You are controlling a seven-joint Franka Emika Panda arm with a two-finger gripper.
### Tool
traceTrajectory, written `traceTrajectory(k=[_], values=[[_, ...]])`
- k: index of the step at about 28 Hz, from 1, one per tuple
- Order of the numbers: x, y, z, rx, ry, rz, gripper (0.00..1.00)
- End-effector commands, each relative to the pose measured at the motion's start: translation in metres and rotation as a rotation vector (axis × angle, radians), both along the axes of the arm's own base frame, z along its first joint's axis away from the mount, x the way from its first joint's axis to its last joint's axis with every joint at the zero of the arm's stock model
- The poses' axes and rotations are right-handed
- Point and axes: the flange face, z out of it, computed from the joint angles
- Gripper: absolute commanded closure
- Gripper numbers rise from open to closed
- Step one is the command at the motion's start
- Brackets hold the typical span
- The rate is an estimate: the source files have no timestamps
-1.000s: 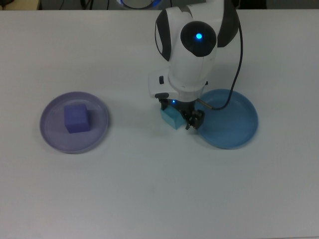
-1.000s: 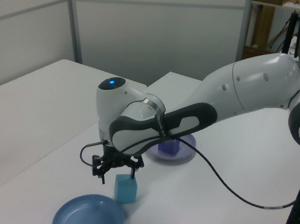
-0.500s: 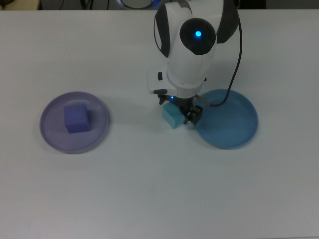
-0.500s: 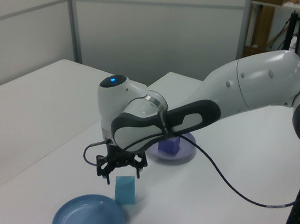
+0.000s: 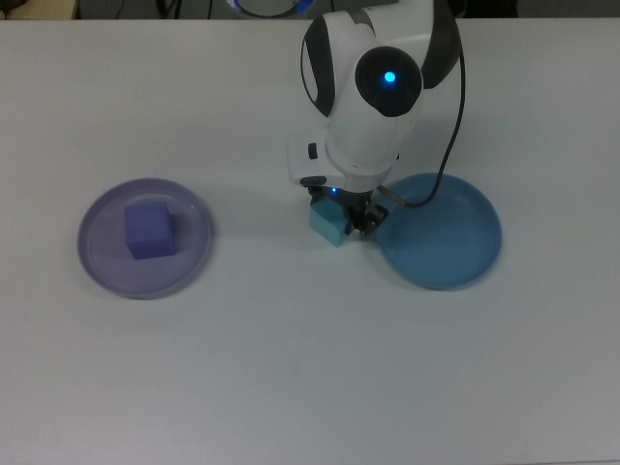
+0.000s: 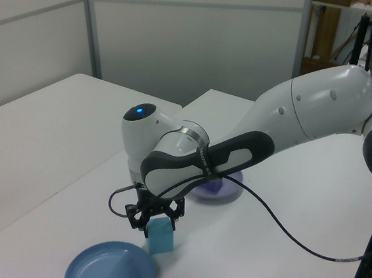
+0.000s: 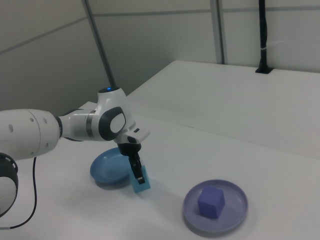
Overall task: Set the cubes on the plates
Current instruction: 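Lower and close the gripper on the light-blue cube, lifting it, then carry the light-blue cube onto the blue plate and open the gripper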
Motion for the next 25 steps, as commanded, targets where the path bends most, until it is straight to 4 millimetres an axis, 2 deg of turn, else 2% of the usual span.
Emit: traceTrajectory(k=[1,5,6,11,14,17,22,25], values=[[-0.003,-0.002,0.013,-0.043,-0.017,0.045,1.0],[-0.003,-0.007,0.038,-0.056,-0.051,0.085,1.0],[-0.003,-0.011,0.054,-0.051,-0.07,0.109,1.0],[0.003,-0.006,0.079,-0.033,-0.094,0.28,1.0],[0.001,0.006,0.081,-0.029,-0.092,0.398,1.0],[-0.006,0.034,0.079,-0.013,-0.075,0.573,1.0],[-0.012,0.069,0.074,0.005,-0.076,0.675,0.98],[-0.015,0.087,0.056,0.012,-0.054,0.707,0.97]])
